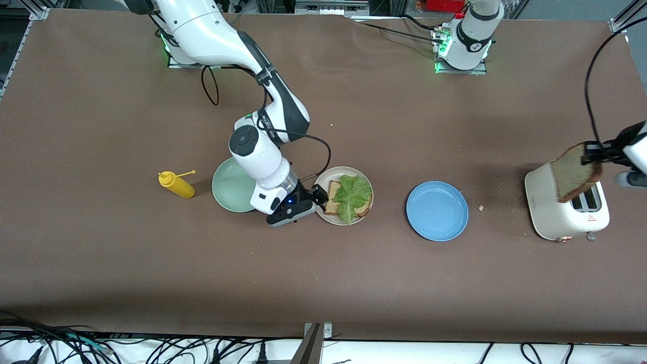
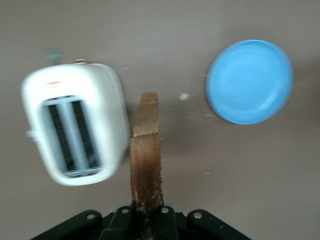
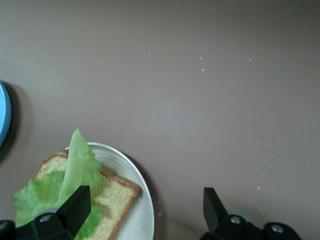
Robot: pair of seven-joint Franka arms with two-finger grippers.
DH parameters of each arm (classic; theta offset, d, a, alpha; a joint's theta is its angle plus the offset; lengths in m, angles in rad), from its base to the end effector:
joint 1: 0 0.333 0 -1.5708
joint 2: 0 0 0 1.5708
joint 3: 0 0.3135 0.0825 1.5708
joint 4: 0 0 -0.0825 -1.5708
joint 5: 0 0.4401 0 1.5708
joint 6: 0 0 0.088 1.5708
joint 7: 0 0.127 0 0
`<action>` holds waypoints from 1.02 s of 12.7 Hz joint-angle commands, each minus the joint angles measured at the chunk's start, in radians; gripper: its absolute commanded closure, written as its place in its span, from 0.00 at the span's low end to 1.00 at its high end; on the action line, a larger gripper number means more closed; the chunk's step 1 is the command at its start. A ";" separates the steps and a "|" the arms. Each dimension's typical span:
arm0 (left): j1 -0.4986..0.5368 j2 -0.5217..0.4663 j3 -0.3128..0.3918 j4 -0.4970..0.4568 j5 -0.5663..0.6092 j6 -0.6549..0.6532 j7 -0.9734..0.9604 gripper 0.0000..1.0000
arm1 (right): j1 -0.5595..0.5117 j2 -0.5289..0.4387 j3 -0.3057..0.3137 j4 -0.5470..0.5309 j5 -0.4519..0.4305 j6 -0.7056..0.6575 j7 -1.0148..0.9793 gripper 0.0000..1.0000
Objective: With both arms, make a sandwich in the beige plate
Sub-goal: 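Open the right gripper while the left gripper lifts the toaster bread, then carry the bread slice with the left gripper onto the lettuce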
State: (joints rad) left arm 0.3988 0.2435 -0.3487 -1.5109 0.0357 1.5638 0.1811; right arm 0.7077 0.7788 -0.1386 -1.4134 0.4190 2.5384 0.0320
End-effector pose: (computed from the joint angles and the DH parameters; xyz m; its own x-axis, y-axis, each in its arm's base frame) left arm 0.6615 0.0567 0.4853 0.9771 -0.1359 -0.1636 -0.1245 -0.9891 0.0780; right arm 0.6717 0.4550 0.2239 0.9220 0.2334 0.3090 0.3160 -0.9148 -0.2517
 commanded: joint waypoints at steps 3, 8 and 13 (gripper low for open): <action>-0.079 0.103 -0.010 0.014 -0.311 -0.018 -0.086 1.00 | -0.010 -0.097 -0.059 -0.044 -0.003 -0.278 -0.014 0.00; -0.184 0.275 -0.010 0.023 -0.632 0.126 -0.166 1.00 | -0.059 -0.220 -0.145 -0.154 -0.038 -0.443 -0.017 0.00; -0.302 0.457 -0.010 0.063 -0.850 0.193 -0.146 1.00 | -0.270 -0.378 -0.107 -0.285 -0.125 -0.479 -0.216 0.01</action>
State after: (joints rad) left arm 0.1321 0.6356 -0.3611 -1.5105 -0.7587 1.7589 0.0275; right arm 0.5261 0.5057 -0.2900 -1.6194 0.3115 2.0909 -0.1096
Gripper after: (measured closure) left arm 0.916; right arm 0.000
